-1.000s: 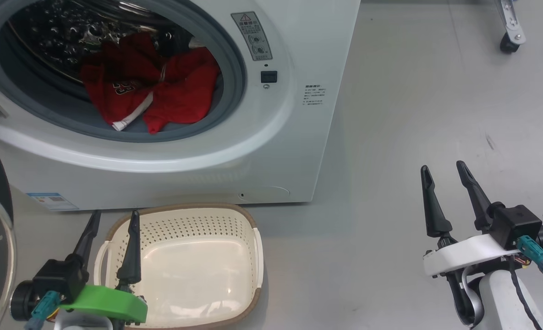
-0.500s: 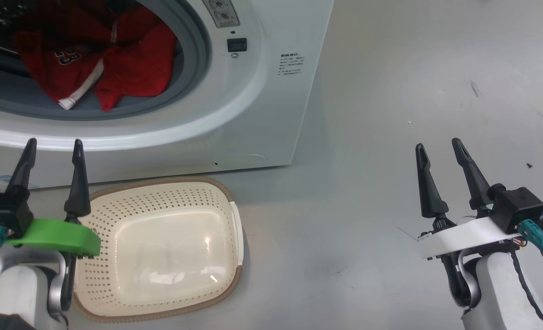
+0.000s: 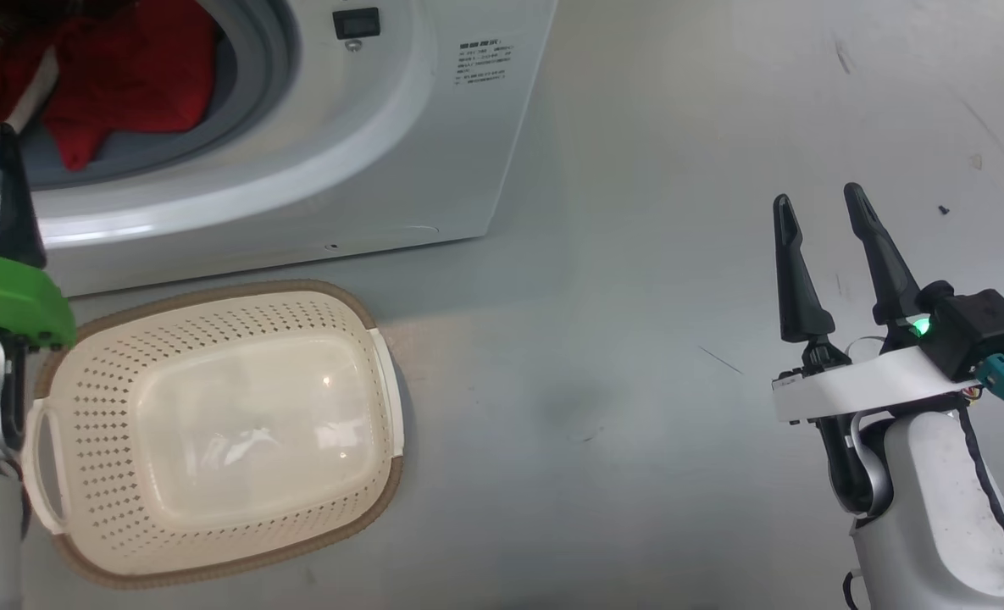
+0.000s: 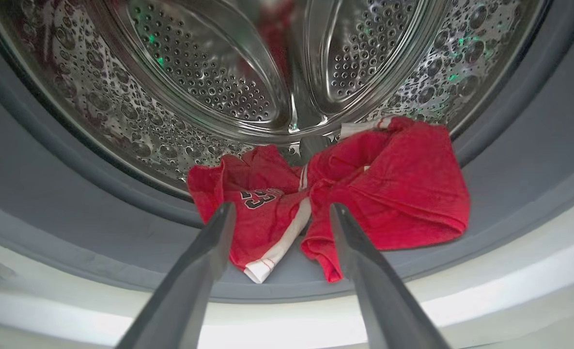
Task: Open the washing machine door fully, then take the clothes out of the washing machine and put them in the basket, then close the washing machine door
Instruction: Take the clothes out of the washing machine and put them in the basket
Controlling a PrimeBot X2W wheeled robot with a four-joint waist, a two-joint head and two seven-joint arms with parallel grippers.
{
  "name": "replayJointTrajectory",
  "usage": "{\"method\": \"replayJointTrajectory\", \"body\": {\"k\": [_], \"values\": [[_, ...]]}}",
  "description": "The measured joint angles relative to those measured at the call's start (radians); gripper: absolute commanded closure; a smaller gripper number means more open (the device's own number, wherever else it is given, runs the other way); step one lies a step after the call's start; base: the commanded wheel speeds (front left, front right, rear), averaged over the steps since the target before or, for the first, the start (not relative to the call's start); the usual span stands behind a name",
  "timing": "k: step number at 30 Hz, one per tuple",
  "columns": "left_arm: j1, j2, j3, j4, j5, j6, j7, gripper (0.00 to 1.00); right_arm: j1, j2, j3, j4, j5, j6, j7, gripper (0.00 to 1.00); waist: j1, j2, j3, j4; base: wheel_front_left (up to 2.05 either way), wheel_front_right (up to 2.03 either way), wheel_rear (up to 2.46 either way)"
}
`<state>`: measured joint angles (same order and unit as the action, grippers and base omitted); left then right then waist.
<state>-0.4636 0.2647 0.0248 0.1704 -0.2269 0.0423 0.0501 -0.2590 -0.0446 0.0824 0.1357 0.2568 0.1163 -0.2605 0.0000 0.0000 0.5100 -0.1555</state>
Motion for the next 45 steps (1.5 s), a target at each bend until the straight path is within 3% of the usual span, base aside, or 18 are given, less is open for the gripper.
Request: {"method": "replayJointTrajectory", "body": {"k": [21, 45], "values": [[-0.244, 0.111, -0.013, 0.18, 0.067, 0.007, 0.189, 0.0, -0.065, 0.0, 0.016, 0.0, 0.022, 0.005, 0.0, 0.0, 0.0, 0.0, 0.124, -0.072, 0.0, 0.0, 0.0], [-0.437, 0.126, -0.016, 0.376, 0.07, 0.007, 0.249, 0.0, -0.093, 0.0, 0.03, 0.003, 0.033, 0.005, 0.0, 0.0, 0.0001, 0.0, 0.195, -0.097, 0.0, 0.0, 0.0]]}}
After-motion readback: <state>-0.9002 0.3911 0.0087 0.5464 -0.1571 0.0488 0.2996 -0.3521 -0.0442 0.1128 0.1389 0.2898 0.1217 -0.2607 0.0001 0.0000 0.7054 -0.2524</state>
